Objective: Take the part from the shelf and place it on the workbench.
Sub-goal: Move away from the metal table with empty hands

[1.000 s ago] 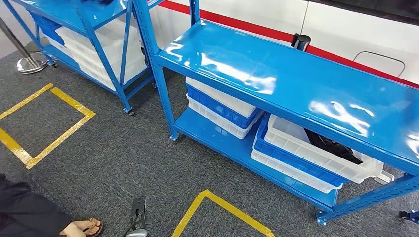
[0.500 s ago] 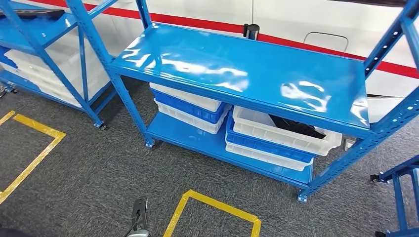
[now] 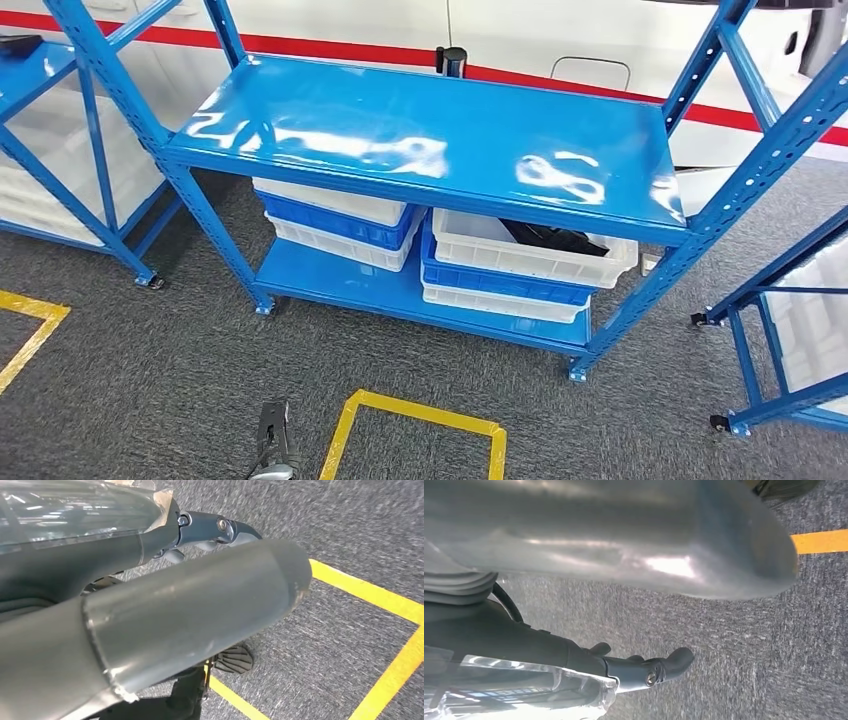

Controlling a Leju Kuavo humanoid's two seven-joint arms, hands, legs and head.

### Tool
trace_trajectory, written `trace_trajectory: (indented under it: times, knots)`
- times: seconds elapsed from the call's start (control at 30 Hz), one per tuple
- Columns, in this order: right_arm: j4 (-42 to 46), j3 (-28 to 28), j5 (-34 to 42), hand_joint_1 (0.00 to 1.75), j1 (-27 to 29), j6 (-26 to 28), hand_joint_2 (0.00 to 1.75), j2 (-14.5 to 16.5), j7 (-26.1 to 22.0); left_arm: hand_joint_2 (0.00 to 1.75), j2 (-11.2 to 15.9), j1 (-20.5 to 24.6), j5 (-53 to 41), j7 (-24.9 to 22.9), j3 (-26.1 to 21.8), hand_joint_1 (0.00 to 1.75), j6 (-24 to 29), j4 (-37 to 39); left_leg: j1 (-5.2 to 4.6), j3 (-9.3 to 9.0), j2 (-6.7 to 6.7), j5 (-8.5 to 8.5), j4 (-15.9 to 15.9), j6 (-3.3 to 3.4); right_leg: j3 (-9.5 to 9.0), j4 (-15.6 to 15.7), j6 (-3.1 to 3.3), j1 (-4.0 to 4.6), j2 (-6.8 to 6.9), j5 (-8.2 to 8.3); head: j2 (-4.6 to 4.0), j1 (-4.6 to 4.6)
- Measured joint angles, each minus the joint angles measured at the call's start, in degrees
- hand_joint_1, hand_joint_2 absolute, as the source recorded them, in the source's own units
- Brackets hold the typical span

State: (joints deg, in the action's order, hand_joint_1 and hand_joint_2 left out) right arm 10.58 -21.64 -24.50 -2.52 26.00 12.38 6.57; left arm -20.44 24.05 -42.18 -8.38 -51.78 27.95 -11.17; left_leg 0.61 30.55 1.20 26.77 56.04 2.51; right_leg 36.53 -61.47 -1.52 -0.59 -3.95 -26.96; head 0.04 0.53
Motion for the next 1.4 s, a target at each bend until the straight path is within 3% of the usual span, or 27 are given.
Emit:
trace_trajectory:
  times: [0.07,0.13,0.17,0.23,0.27,0.33,0.4,0.43,0.5,0.57,0.6,0.63,0.67,0.7,0.77,0.83,0.97,1.13,1.4]
  knots:
    - [0.0,-0.02,0.15,0.0,-0.1,-0.07,0.0,-0.12,-0.34,0.0,0.11,-0.09,0.2,0.15,-0.09,0.0,-0.07,0.0,-0.09,0.1,-1.71,-0.2,-0.2,0.2,3.5,-7.42,0.27,-0.08,2.49,-3.41,0.0,0.37]
    - [0.0,-0.08,0.37,0.0,-0.02,0.15,0.0,-0.27,-0.78,0.0,0.29,-0.22,0.37,0.24,-0.17,0.0,-0.06,0.0,-0.14,0.18,-3.46,-0.18,-0.14,0.18,5.26,-11.82,-0.23,-0.23,3.19,-4.74,0.0,0.48]
    - [0.0,-0.12,0.45,0.0,0.07,0.33,0.0,-0.33,-0.99,0.0,0.34,-0.23,0.46,0.3,-0.21,0.0,-0.02,0.0,-0.12,0.2,-4.2,-0.15,-0.11,0.14,4.59,-11.03,-0.72,-0.33,3.47,-4.2,0.0,0.51]
    - [0.0,-0.28,0.5,0.0,0.17,0.57,0.0,-0.48,-1.28,0.0,0.38,-0.19,0.63,0.43,-0.26,0.0,0.05,-0.01,-0.15,0.13,-5.54,0.01,0.03,-0.13,0.22,-3.69,-1.63,-0.62,5.35,-1.71,0.0,0.53]
    - [0.0,-0.37,0.5,0.0,0.09,0.6,0.0,-0.53,-1.32,0.0,0.4,-0.17,0.69,0.49,-0.29,0.0,0.07,-0.01,-0.31,0.13,-6.15,0.24,0.25,-0.45,-1.94,0.09,-1.73,-0.56,6.66,-0.62,0.0,0.58]
    - [0.0,-0.5,0.5,0.0,-0.08,0.61,0.0,-0.55,-1.35,0.0,0.47,-0.11,0.74,0.53,-0.4,0.0,0.1,-0.02,-0.63,0.04,-7.31,0.67,0.6,-1.13,-4.08,4.04,-1.18,-0.33,8.09,0.41,0.0,0.41]
    - [0.0,-0.65,0.5,0.0,-0.05,0.64,0.0,-0.56,-1.35,0.0,0.51,-0.01,0.74,0.54,-0.53,0.0,0.14,-0.01,-0.55,-0.13,-8.31,0.92,0.72,-1.69,-3.95,4.18,-0.33,-0.31,6.84,0.68,0.0,0.17]
    - [0.01,-0.73,0.45,0.0,-0.03,0.71,0.0,-0.56,-1.36,0.0,0.52,0.05,0.74,0.54,-0.57,0.0,0.15,-0.01,-0.33,-0.09,-7.83,1.32,1.08,-2.05,-3.88,4.22,-0.02,-0.5,6.27,0.82,0.0,0.14]
    - [0.01,-0.84,0.2,0.0,-0.07,1.17,0.0,-0.56,-1.41,0.0,0.63,0.1,0.76,0.57,-0.69,0.0,0.16,-0.01,0.03,1.36,-5.02,3.89,4.59,-2.73,-3.83,4.33,0.76,-0.97,5.29,1.16,0.0,0.05]
    - [0.01,-0.85,-0.67,0.0,-0.13,1.75,0.0,-0.55,-1.17,0.0,0.85,-0.01,0.79,0.6,-0.86,0.0,0.17,0.0,0.15,4.83,-2.1,8.01,12.19,-3.09,-3.65,4.32,1.32,-0.91,4.52,1.32,0.0,0.0]
    - [0.0,-0.81,-1.38,0.0,-0.13,1.92,0.0,-0.57,-0.78,0.0,0.98,-0.1,0.81,0.6,-0.95,0.0,0.18,0.0,0.16,6.52,-1.56,9.33,15.67,-3.15,-3.59,4.31,1.53,-0.84,4.16,1.36,0.0,0.0]
    - [0.0,-0.71,-2.2,0.0,-0.12,2.03,0.0,-0.62,-0.24,0.0,1.08,-0.17,0.83,0.6,-1.01,0.0,0.19,0.0,0.18,7.52,-1.34,9.56,17.52,-3.16,-3.56,4.3,1.58,-0.78,3.79,1.39,0.0,0.0]
    - [0.0,-0.5,-2.99,0.0,-0.1,2.1,0.0,-0.67,0.36,0.0,1.19,-0.2,0.83,0.61,-1.05,0.0,0.2,0.0,0.22,7.44,-1.29,8.57,17.08,-3.1,-3.58,4.29,1.62,-0.76,3.45,1.42,0.0,0.0]
    - [0.0,-0.2,-3.69,0.0,-0.09,2.12,0.0,-0.72,0.89,0.0,1.28,-0.2,0.83,0.61,-1.07,0.0,0.21,0.0,0.29,6.36,-1.28,6.74,14.61,-3.0,-3.64,4.28,1.61,-0.76,3.17,1.42,0.0,-0.01]
    - [0.0,0.5,-4.68,0.0,-0.14,2.06,0.0,-0.75,1.68,0.0,1.39,-0.12,0.84,0.65,-1.09,0.0,0.17,0.0,0.42,2.7,-0.92,2.83,6.82,-2.68,-3.7,4.16,1.49,-0.55,2.76,1.41,0.0,-0.03]
    - [0.0,1.02,-5.21,0.0,-0.23,1.91,0.0,-0.77,2.1,0.0,1.42,-0.07,0.89,0.69,-1.12,0.0,0.09,0.0,0.41,0.61,-0.51,1.22,2.13,-2.37,-3.49,3.96,1.15,-0.14,2.56,1.4,0.0,0.02]
    - [0.0,1.78,-5.66,0.0,-0.25,1.68,0.0,-1.06,2.82,0.0,1.43,-0.09,0.94,0.75,-1.24,0.0,-0.1,0.0,-0.29,0.65,-0.5,0.93,1.41,-1.98,-3.08,3.89,0.78,0.37,2.51,1.45,0.0,0.05]
    - [0.0,1.99,-5.75,0.0,-0.25,1.68,0.0,-1.13,3.22,0.0,1.45,-0.09,0.85,0.77,-1.31,0.0,-0.13,0.0,-0.87,0.81,-0.51,0.72,1.44,-1.39,-3.09,4.21,0.16,-0.07,2.51,1.82,0.0,0.04]
    - [0.0,1.99,-5.75,0.0,-0.25,1.69,0.0,-1.12,3.6,0.0,1.45,-0.09,0.74,0.77,-1.31,0.0,-0.12,0.0,-1.06,0.9,-0.52,0.67,1.48,-1.18,-3.0,4.29,-0.1,-0.28,2.51,1.99,0.0,0.01]
